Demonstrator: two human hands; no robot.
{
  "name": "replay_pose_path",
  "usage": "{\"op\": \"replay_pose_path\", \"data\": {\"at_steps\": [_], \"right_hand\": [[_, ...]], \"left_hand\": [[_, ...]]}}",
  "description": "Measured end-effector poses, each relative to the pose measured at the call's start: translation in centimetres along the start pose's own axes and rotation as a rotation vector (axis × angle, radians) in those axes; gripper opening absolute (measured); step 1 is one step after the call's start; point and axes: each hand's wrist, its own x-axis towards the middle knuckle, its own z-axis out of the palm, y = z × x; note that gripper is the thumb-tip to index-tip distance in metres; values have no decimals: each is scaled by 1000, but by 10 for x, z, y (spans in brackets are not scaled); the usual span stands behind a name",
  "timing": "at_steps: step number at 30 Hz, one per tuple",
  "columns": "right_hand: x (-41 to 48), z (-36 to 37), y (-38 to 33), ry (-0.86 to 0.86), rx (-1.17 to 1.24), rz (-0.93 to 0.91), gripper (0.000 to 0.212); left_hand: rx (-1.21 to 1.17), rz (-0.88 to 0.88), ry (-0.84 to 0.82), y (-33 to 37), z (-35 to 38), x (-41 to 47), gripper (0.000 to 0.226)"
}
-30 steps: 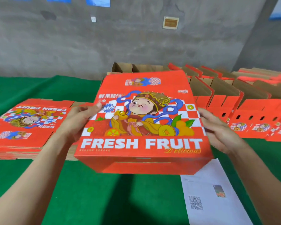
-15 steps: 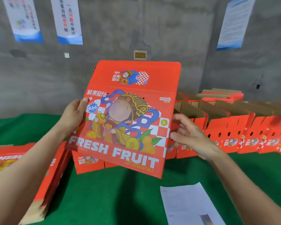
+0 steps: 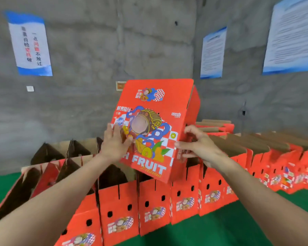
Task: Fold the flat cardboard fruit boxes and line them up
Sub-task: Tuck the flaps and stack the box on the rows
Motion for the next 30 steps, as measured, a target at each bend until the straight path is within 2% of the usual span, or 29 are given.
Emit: {"op": "replay_pose_path", "data": {"at_steps": [4,7,13,15,20,26,30], "right_hand": [[68,-15,16,278,-2,-116,40],[117,-26,43,493,-342,-203,38],[190,-35,96,555,-509,-120,47],[213,-30,110,544,-541,-82,48],[251,-9,147,526,-578,57,52],[269,4,182,433,-534,123,90],[268,5,190,389,-554,85,105]], "left_hand": [[91,129,-227,15,84,14,63],[189,237,-391,14,136,25,52],[294,287,-639,-1,196,58,46],[263,293,-638,-5,204,65,42],[217,355,-470,-15,211,75,32],[67,396,-387,-24,219,73,28],[32,396,-376,-25,221,73,28]]}}
